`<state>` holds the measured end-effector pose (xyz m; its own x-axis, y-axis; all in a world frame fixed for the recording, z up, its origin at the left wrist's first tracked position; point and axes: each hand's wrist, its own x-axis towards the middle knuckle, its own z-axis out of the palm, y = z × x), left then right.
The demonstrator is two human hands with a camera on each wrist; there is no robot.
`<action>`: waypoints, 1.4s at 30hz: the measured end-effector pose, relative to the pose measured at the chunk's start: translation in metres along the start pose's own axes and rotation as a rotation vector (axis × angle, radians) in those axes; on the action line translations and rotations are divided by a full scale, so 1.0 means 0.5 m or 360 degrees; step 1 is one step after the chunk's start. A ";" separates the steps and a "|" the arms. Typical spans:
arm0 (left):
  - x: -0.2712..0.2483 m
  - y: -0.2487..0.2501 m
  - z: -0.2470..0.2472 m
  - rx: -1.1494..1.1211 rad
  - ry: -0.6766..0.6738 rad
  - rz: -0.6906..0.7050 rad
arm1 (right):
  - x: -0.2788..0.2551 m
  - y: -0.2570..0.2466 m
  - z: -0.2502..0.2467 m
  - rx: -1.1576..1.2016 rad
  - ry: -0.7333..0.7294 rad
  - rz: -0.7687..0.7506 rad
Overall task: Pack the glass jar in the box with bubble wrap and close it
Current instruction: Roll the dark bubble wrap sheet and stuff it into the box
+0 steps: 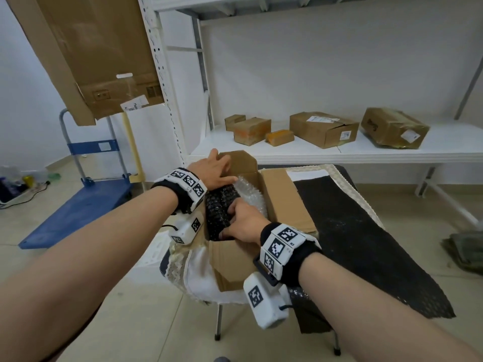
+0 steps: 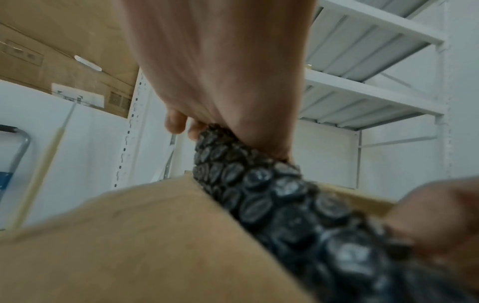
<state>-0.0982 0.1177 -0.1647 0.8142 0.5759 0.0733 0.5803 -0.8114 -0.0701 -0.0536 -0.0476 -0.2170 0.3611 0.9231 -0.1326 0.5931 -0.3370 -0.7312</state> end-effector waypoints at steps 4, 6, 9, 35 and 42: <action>-0.009 0.006 -0.022 0.0004 -0.0065 0.0213 | 0.000 0.003 0.001 0.0100 0.0031 0.0004; -0.010 -0.001 -0.036 0.0044 -0.0085 0.0273 | 0.001 0.005 0.001 0.0170 0.0074 -0.0001; -0.012 -0.011 -0.049 0.0067 -0.0121 0.0275 | 0.000 0.002 0.001 0.0305 0.0088 -0.0016; -0.015 0.022 -0.021 0.0223 -0.0663 0.0219 | -0.034 -0.022 0.001 -0.0042 -0.0206 -0.0454; -0.016 0.024 -0.024 0.0287 -0.0805 0.0232 | -0.041 -0.033 -0.001 -0.0410 -0.0529 -0.0273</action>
<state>-0.0982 0.1022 -0.1542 0.7682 0.4711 -0.4335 0.4189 -0.8819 -0.2161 -0.0705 -0.0611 -0.2022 0.0162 0.9649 -0.2623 0.7993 -0.1701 -0.5764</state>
